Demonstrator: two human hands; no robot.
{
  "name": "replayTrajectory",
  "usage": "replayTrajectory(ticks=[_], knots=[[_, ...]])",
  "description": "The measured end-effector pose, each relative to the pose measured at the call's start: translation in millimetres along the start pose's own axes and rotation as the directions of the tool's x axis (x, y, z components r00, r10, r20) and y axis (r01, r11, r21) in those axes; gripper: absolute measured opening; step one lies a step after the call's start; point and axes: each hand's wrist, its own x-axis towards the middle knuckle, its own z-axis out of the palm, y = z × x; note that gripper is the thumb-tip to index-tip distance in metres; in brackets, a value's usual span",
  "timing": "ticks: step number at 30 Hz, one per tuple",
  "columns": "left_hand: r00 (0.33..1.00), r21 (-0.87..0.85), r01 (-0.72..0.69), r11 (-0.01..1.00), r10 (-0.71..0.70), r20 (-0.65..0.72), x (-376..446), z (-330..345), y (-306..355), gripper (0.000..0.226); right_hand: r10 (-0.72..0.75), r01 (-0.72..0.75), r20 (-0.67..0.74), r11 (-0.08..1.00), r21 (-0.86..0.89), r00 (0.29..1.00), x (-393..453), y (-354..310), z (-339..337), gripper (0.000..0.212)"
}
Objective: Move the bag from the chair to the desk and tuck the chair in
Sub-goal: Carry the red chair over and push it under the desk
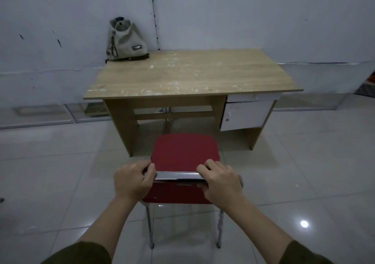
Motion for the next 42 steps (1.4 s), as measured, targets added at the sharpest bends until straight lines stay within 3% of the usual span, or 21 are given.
replayTrajectory(ticks=[8, 18, 25, 34, 42], knots=[[0.999, -0.072, 0.012, 0.997, -0.009, 0.034, 67, 23, 0, 0.050, -0.034, 0.034, -0.004, 0.998, -0.057, 0.999, 68, 37, 22, 0.045], [0.997, -0.078, 0.010, 0.997, -0.004, 0.079, 154, 53, -17, 0.049, -0.069, 0.093, 0.144, 0.983, -0.161, 0.987, 182, 75, 51, 0.040], [0.995, -0.054, 0.016, 0.998, -0.011, 0.100, 228, 65, -58, 0.046, -0.073, 0.085, 0.070, 0.982, -0.170, 0.995, 250, 72, 80, 0.046], [0.999, -0.033, 0.023, 0.999, -0.022, 0.029, 315, 91, -91, 0.048, -0.047, 0.045, -0.011, 0.990, -0.137, 0.999, 325, 83, 115, 0.046], [0.999, -0.019, -0.014, 1.000, 0.015, 0.046, 397, 123, -96, 0.049, -0.027, 0.028, 0.009, 0.992, -0.123, 1.000, 399, 120, 139, 0.042]])
